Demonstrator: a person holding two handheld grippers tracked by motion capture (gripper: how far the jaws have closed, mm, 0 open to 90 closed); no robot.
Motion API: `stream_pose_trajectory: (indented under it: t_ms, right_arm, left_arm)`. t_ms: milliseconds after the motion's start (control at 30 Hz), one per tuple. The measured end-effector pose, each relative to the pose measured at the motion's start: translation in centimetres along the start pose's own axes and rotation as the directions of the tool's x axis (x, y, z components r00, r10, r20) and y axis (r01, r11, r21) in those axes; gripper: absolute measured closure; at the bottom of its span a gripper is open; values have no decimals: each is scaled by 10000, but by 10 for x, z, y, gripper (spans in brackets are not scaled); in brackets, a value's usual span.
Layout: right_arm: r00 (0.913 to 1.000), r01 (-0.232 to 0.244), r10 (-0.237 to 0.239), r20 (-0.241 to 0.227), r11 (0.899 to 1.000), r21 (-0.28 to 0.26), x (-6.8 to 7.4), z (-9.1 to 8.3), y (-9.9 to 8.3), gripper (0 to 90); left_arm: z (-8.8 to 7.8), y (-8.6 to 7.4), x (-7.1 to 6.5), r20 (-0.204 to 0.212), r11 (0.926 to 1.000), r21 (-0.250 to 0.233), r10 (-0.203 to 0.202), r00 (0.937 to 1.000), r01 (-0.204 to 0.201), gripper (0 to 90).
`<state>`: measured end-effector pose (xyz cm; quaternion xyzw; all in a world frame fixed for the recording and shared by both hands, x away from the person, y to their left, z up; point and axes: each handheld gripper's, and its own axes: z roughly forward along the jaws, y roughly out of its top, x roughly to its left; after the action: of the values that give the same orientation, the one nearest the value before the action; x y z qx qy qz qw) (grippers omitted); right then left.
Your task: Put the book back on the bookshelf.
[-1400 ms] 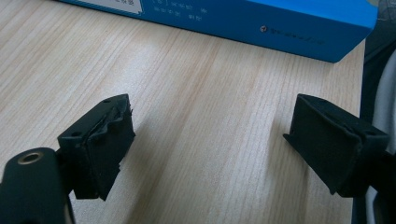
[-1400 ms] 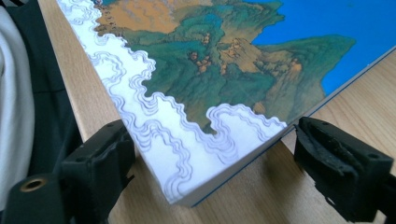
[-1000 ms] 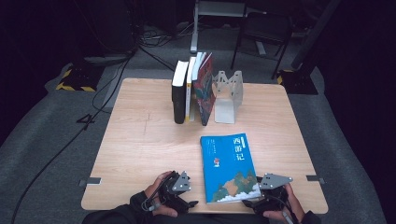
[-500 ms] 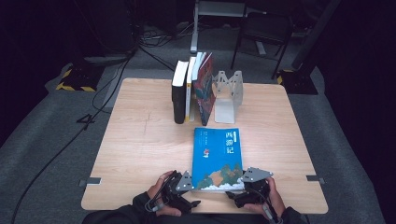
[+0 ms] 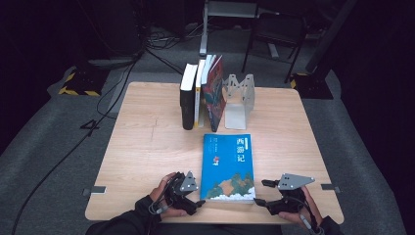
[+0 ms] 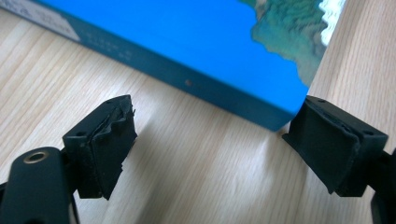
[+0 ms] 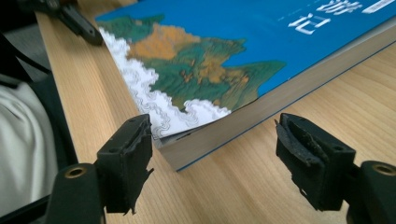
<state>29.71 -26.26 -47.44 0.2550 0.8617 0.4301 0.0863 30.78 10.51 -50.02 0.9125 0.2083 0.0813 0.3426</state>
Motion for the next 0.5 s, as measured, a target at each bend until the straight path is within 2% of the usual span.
stream_pose_trajectory:
  t_ms: [67, 200, 233, 333, 367, 433, 500]
  right_arm:
    - [9999, -59, 57, -101, 9999, -163, -1, 0, 3, 269]
    - [9998, 189, -191, -60, 9992, -341, -1, -7, 10, 297]
    - [9999, 108, -112, -103, 9989, -450, -3, -10, 11, 303]
    - [9993, -324, 334, 168, 9979, -561, -10, -12, 14, 319]
    - [9986, -504, 512, 125, 9973, -535, -12, -10, 16, 320]
    - [9984, -543, 549, 166, 9981, -306, -16, -2, 20, 318]
    - [9977, -679, 679, -9, 9976, -130, -20, 7, 23, 314]
  left_arm:
    - [-2, -1, 3, 24, 9999, 106, 125, 9999, -125, 153]
    - [-5, -2, 5, 54, 9995, 245, 189, 9998, -191, 150]
    - [-5, -2, 5, 42, 9996, 230, 189, 9998, -190, 150]
    - [-5, -3, 6, 76, 9996, 245, 172, 9998, -173, 150]
    - [-5, -3, 7, 85, 9996, 228, 181, 9998, -183, 150]
    - [-5, -3, 7, 88, 9995, 246, 173, 9998, -175, 148]
    - [-5, -3, 6, -13, 9995, 249, 200, 9998, -199, 141]
